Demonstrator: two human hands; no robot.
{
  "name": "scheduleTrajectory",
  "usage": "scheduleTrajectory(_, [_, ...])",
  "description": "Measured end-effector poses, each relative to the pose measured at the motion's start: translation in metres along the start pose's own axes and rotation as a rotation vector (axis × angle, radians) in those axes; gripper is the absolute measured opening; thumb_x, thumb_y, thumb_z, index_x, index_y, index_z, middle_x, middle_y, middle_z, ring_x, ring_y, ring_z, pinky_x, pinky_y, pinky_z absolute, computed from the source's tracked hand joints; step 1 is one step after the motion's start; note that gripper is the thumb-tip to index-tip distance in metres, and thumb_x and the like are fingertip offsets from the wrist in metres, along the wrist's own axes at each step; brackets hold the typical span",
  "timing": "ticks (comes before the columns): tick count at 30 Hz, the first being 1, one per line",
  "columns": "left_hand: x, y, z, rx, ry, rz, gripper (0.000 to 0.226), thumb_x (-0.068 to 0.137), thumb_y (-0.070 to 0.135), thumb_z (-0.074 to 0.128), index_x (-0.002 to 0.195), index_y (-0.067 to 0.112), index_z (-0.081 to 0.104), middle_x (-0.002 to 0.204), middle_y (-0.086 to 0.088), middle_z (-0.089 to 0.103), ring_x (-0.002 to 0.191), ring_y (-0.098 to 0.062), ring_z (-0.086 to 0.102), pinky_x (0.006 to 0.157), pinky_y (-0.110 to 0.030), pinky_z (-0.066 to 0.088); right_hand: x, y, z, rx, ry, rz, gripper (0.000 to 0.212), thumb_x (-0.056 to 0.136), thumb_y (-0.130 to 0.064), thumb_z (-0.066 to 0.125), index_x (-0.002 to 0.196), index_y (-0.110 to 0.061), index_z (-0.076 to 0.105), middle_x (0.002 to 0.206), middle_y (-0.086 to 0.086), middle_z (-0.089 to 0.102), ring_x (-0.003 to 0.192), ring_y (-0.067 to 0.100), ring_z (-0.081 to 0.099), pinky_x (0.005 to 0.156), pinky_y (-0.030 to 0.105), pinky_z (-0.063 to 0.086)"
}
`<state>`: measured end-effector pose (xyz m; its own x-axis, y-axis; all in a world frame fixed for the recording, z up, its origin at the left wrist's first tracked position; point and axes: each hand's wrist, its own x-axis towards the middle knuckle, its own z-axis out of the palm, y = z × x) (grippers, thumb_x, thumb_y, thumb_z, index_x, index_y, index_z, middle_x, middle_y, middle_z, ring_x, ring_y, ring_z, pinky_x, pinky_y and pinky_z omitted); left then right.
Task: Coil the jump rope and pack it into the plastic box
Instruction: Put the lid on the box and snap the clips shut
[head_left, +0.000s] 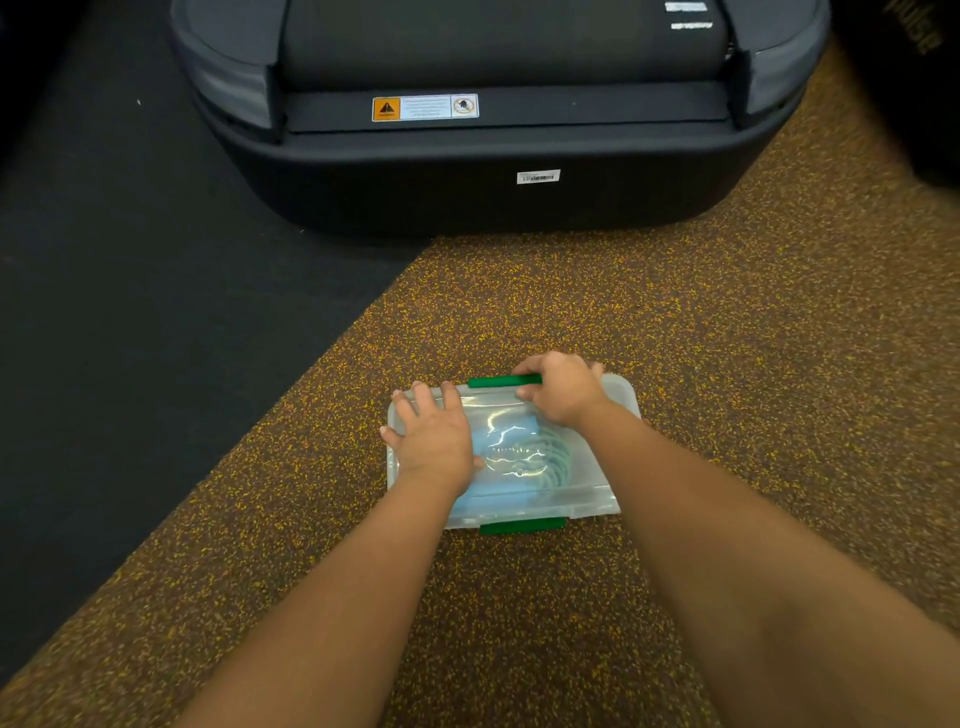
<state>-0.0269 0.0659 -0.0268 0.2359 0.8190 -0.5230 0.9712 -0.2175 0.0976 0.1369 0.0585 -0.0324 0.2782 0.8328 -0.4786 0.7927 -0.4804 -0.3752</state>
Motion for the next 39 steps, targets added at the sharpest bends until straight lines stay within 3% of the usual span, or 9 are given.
scheduleTrajectory(5, [-0.001, 0.0, 0.001, 0.013, -0.025, 0.028, 0.102, 0.079, 0.039, 0.071, 0.144, 0.047, -0.007, 0.15, -0.021, 0.0, 0.14, -0.045, -0.001, 0.107, -0.065, 0.019, -0.003, 0.004, 0.012, -0.125, 0.09, -0.135, 0.04, 0.091, -0.025, 0.06, 0.13, -0.025, 0.058, 0.122, 0.006, 0.065, 0.115, 0.026, 0.056, 0.102, 0.038, 0.04])
scheduleTrajectory(10, [0.001, 0.003, 0.0, 0.027, -0.028, 0.013, 0.1, 0.08, 0.037, 0.071, 0.141, 0.055, -0.006, 0.148, -0.019, 0.002, 0.139, -0.045, -0.001, 0.106, -0.067, 0.02, -0.002, 0.004, 0.021, -0.142, 0.151, -0.171, 0.038, 0.091, -0.019, 0.059, 0.129, -0.018, 0.059, 0.12, 0.01, 0.066, 0.111, 0.029, 0.058, 0.097, 0.036, 0.045])
scheduleTrajectory(14, [0.002, 0.004, 0.001, 0.021, -0.028, 0.006, 0.104, 0.079, 0.031, 0.073, 0.141, 0.054, -0.007, 0.147, -0.017, 0.003, 0.139, -0.045, 0.0, 0.104, -0.068, 0.02, -0.002, 0.003, 0.027, -0.111, 0.168, -0.148, 0.037, 0.092, -0.013, 0.056, 0.129, -0.015, 0.06, 0.123, 0.01, 0.064, 0.116, 0.028, 0.056, 0.114, 0.041, 0.024])
scheduleTrajectory(17, [0.003, 0.005, 0.0, 0.024, -0.037, 0.001, 0.104, 0.078, 0.03, 0.074, 0.141, 0.054, -0.005, 0.146, -0.016, 0.004, 0.138, -0.045, 0.0, 0.104, -0.068, 0.02, -0.001, 0.005, 0.028, -0.097, 0.158, -0.15, 0.037, 0.093, -0.013, 0.054, 0.13, -0.015, 0.059, 0.123, 0.009, 0.064, 0.117, 0.027, 0.055, 0.117, 0.044, 0.013])
scheduleTrajectory(24, [0.006, 0.003, 0.003, 0.017, -0.01, 0.004, 0.104, 0.076, 0.03, 0.077, 0.14, 0.055, -0.001, 0.142, -0.016, 0.007, 0.137, -0.043, 0.003, 0.103, -0.068, 0.021, -0.007, 0.006, 0.026, -0.127, 0.124, -0.165, 0.041, 0.096, -0.014, 0.05, 0.137, -0.018, 0.05, 0.136, 0.006, 0.056, 0.131, 0.023, 0.044, 0.117, 0.045, 0.007])
scheduleTrajectory(27, [0.003, 0.002, 0.005, 0.011, 0.011, 0.02, 0.101, 0.078, 0.033, 0.074, 0.142, 0.052, -0.001, 0.147, -0.018, 0.004, 0.139, -0.044, 0.0, 0.106, -0.067, 0.019, -0.017, 0.01, 0.029, -0.195, 0.117, -0.197, 0.048, 0.099, -0.014, 0.043, 0.146, -0.017, 0.034, 0.154, 0.005, 0.035, 0.146, 0.026, 0.02, 0.118, 0.046, 0.003])
scheduleTrajectory(31, [-0.009, -0.005, 0.011, 0.033, 0.089, 0.115, 0.084, 0.085, 0.039, 0.064, 0.147, 0.044, 0.007, 0.155, -0.018, -0.007, 0.141, -0.045, -0.005, 0.112, -0.058, 0.018, -0.038, 0.017, 0.037, -0.246, 0.113, -0.232, 0.056, 0.101, -0.022, 0.039, 0.151, -0.014, 0.017, 0.161, 0.006, 0.009, 0.149, 0.026, 0.001, 0.119, 0.042, 0.002])
scheduleTrajectory(35, [-0.023, -0.011, 0.02, 0.08, 0.076, 0.197, 0.066, 0.092, 0.038, 0.053, 0.147, 0.039, 0.015, 0.155, -0.018, -0.005, 0.141, -0.042, 0.0, 0.113, -0.052, 0.019, -0.065, 0.024, 0.04, -0.263, 0.036, -0.228, 0.058, 0.099, -0.038, 0.04, 0.151, -0.019, 0.022, 0.162, 0.006, -0.001, 0.149, 0.025, -0.003, 0.118, 0.044, 0.005])
scheduleTrajectory(39, [-0.039, -0.019, 0.026, 0.04, 0.034, 0.239, 0.064, 0.091, 0.036, 0.055, 0.146, 0.036, 0.022, 0.152, -0.018, 0.002, 0.139, -0.038, 0.005, 0.113, -0.048, 0.024, -0.098, 0.032, 0.049, -0.251, -0.014, -0.202, 0.064, 0.096, -0.047, 0.041, 0.151, -0.022, 0.02, 0.162, 0.005, -0.001, 0.149, 0.024, -0.004, 0.119, 0.043, 0.003])
